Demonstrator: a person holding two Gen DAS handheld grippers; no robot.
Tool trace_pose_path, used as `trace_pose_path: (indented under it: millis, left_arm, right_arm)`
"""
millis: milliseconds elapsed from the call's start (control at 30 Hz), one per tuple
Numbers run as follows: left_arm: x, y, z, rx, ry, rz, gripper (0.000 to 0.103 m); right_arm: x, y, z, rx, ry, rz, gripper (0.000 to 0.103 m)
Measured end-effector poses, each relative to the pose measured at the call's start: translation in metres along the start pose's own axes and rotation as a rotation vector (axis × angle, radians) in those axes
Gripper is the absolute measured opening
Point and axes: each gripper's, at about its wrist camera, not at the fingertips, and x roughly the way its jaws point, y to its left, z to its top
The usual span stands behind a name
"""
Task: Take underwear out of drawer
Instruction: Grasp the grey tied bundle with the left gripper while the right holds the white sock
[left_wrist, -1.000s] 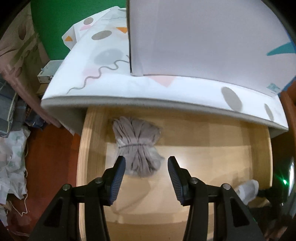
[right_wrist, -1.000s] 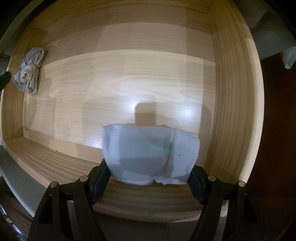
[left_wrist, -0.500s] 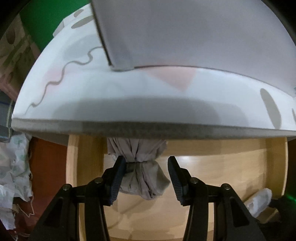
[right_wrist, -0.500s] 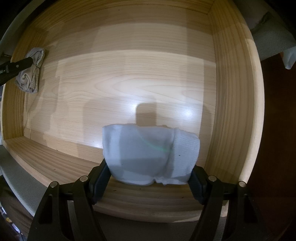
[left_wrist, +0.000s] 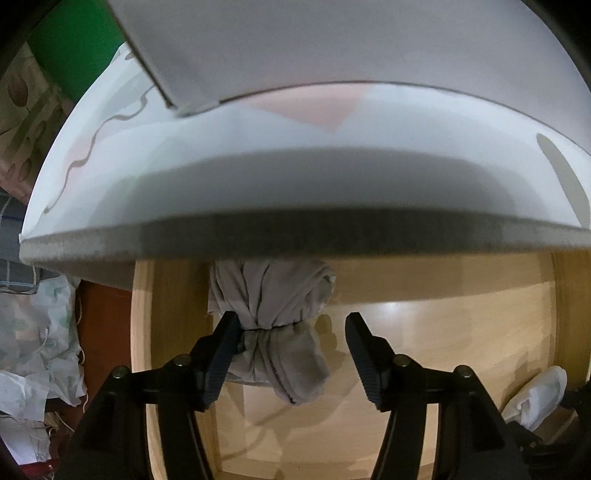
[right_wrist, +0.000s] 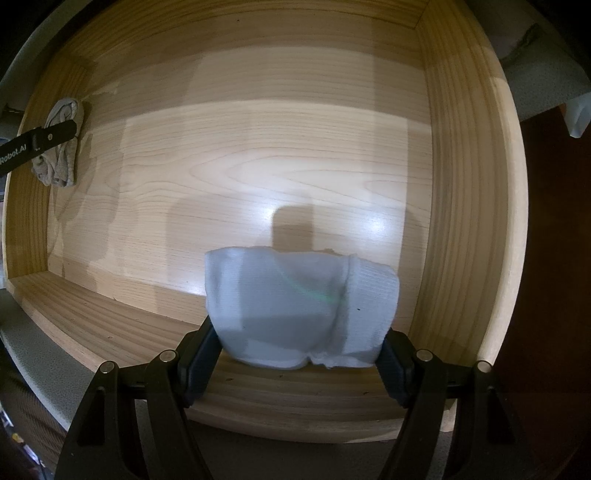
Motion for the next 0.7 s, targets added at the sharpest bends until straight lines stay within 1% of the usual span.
trace_pose_path:
  millis: [200,333,433,500,567,633,667,700]
  left_arm:
    - [-0.001,0.011,-0.009,-0.038,0.031,0.012,0.061]
    - [0.008,0.018,-0.011,-0.070,0.075,0.050,0.061]
    - [0.013,0.023,-0.007,-0.108,0.097,0.042,0.061]
    - [0.013,0.026,-0.005,-0.102,0.098,0.036,0.061]
    - [0.014,0.024,-0.005,-0.084,0.105,0.051,0.061]
    - [0.015,0.023,-0.006,-0.075,0.108,0.057,0.057]
    - [0.014,0.023,-0.006,-0.071,0.104,0.060,0.048]
    - [0.014,0.024,-0.006,-0.067,0.105,0.052,0.048]
  right_arm:
    - [0.001,0.003,0.003,-0.001,0.000,0.000,0.072]
    - [0.001,0.005,0.005,0.000,0.000,0.001,0.072]
    - [0.002,0.006,0.007,-0.001,-0.002,0.002,0.072]
    - [0.002,0.007,0.009,-0.002,-0.001,0.003,0.072]
    - [0.002,0.011,0.013,-0.002,-0.002,0.004,0.073]
    - [0.003,0.014,0.017,-0.002,0.000,0.004,0.073]
    - [0.003,0.016,0.019,-0.003,-0.001,0.004,0.073]
    - [0.003,0.017,0.021,-0.003,-0.001,0.004,0.073]
